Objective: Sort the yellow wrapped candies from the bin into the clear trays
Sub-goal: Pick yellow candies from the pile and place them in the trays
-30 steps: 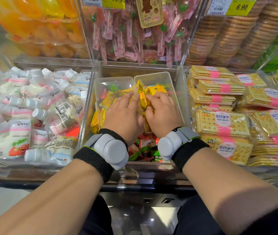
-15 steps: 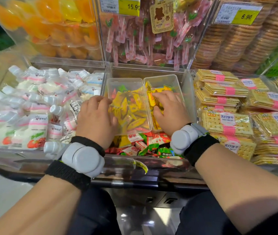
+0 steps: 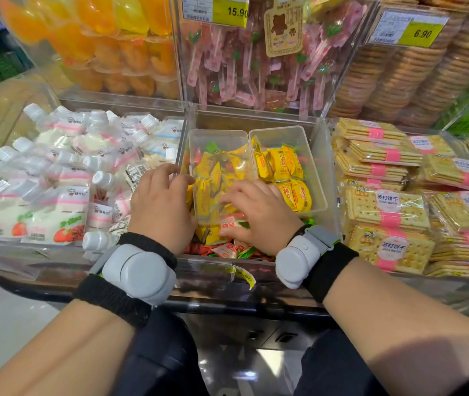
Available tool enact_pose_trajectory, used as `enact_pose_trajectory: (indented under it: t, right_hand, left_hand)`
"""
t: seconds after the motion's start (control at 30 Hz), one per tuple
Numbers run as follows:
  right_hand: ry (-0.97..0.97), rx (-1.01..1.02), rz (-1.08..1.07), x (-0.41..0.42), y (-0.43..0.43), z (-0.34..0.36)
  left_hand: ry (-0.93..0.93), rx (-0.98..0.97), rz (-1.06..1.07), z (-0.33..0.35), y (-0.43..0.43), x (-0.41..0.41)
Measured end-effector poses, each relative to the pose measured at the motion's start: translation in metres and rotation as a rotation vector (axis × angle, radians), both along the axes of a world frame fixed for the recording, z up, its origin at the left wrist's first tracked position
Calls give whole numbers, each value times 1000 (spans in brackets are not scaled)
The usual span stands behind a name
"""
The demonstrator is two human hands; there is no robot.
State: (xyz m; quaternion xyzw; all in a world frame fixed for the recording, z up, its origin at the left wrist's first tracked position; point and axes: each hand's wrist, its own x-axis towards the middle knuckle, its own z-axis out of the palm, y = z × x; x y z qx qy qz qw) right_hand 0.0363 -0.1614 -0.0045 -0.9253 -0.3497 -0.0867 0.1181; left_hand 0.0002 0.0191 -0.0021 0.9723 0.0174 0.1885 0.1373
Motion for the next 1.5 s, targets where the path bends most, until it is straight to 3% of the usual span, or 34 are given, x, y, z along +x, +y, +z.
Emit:
enact_pose_trajectory:
  t: [0.43, 0.7, 1.17, 1.5]
  right_hand:
    - [-209, 227, -62, 2, 4, -12]
    - [-180, 169, -49, 4, 3, -13]
    - [-63, 227, -39, 2, 1, -4]
    - [-23, 223, 23, -1, -1, -2]
  left_hand:
    - [-4, -5, 14, -8, -1, -1]
    - [40, 10, 51, -7, -11, -1]
    - [-189, 51, -66, 1, -15, -11]
    - [-141, -112, -223, 20, -36, -16]
